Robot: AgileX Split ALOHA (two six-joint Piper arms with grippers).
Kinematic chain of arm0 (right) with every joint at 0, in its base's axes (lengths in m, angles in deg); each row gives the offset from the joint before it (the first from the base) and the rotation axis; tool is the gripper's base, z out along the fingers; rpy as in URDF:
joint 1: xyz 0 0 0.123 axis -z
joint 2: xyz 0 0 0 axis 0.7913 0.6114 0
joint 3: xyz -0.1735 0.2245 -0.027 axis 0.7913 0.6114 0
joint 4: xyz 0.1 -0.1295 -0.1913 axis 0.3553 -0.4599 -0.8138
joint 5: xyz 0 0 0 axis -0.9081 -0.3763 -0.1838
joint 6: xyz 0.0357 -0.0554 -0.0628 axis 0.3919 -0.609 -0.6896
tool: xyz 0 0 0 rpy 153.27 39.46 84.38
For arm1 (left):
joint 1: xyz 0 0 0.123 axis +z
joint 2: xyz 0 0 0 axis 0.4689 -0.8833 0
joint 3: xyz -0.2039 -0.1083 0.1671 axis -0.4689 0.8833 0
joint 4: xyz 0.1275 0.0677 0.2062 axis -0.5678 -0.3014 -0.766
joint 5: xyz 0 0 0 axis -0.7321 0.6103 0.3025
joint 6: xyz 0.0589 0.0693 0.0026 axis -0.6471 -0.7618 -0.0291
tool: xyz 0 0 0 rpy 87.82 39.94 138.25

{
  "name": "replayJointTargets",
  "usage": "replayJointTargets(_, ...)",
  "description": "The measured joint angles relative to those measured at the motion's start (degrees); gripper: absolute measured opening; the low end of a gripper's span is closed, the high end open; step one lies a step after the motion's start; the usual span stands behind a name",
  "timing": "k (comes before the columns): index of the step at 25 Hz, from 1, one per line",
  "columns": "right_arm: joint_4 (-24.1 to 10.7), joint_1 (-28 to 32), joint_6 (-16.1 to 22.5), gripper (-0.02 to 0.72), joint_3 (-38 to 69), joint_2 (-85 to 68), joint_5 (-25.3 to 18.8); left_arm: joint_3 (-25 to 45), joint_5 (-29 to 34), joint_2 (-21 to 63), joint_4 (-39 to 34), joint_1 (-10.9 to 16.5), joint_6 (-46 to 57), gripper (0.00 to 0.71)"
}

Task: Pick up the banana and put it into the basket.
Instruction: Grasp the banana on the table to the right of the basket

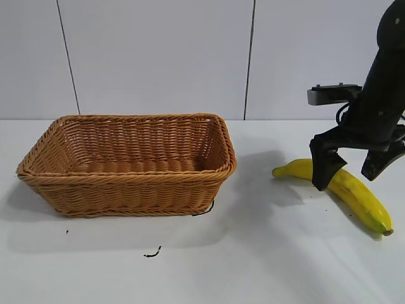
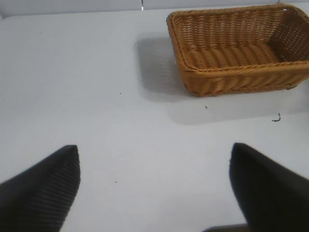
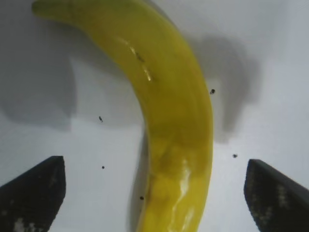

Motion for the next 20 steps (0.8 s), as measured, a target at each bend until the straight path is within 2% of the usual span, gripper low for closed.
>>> replayJointTargets(8,-0.15,0.0,1.32,0.676,-0.06,2.31,2.85,0.0,0.0,0.0,0.0,0.0,0.0,0.635)
replayJointTargets(11,-0.15,0.0,1.61,0.545,-0.06,2.31,2.58,0.0,0.0,0.0,0.0,0.0,0.0,0.635)
replayJointTargets(14,-0.23,0.0,2.19,0.302,-0.06,2.52,2.05,0.0,0.0,0.0,0.0,0.0,0.0,0.635)
replayJointTargets(15,-0.16,0.0,2.43,0.283,-0.06,2.52,1.84,0.0,0.0,0.0,0.0,0.0,0.0,0.635)
replayJointTargets(20,-0.16,0.0,2.43,0.288,-0.06,2.0,0.5,0.0,0.0,0.0,0.0,0.0,0.0,0.635)
